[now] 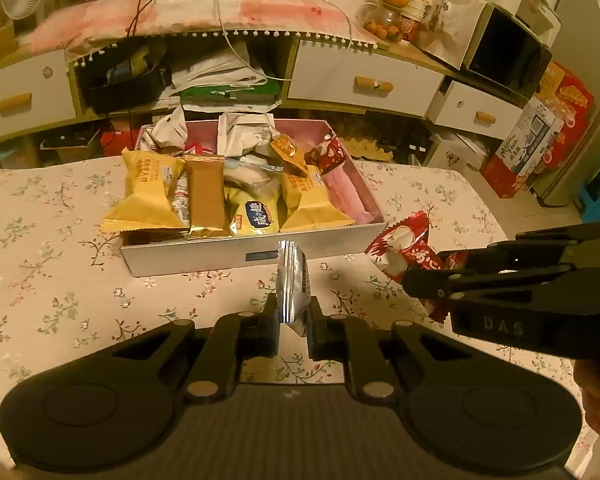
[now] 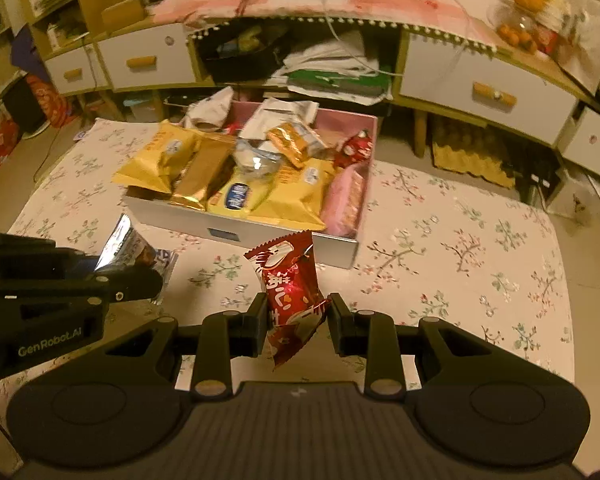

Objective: Organize snacks
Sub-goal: 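Carry both candies over the pink box and open the left tool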

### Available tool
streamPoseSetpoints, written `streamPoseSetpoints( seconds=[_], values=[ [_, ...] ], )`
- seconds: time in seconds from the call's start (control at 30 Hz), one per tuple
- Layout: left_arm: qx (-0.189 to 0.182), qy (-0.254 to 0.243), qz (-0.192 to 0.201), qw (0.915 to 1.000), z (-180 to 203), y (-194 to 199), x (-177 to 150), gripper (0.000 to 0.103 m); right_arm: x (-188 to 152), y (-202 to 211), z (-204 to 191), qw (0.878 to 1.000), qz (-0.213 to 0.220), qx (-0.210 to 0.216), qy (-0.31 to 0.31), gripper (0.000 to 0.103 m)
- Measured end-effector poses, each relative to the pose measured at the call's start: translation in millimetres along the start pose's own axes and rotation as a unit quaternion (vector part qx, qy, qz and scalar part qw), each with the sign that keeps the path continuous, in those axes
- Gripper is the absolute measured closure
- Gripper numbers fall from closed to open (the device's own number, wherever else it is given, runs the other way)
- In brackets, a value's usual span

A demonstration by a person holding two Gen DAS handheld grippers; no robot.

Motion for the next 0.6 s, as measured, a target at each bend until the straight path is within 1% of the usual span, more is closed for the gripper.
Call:
streamPoseSetpoints(
  seconds=[0.37, 0.6],
  values=[
    [-0.016, 0.019, 0.020, 0.9995, -8, 10, 7, 0.088, 5, 8, -15, 1.000, 0.020, -0.008, 0.022, 0.075],
    [-0.014, 0.025, 0.024, 0.9993, -12, 10, 10, 0.088, 9, 9, -15, 0.999, 0.033, -0.023, 0.019, 0.075]
  ],
)
Point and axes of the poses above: each gripper's, at about its wrist camera, not at the fingertips, and y roughly against the way its jaws point, z to its right, x to its top, the point moved 5 cm from there along -y, roughly the way its jaws point, and after that the axes turned 5 degrees about x, right-handed, at the moved point
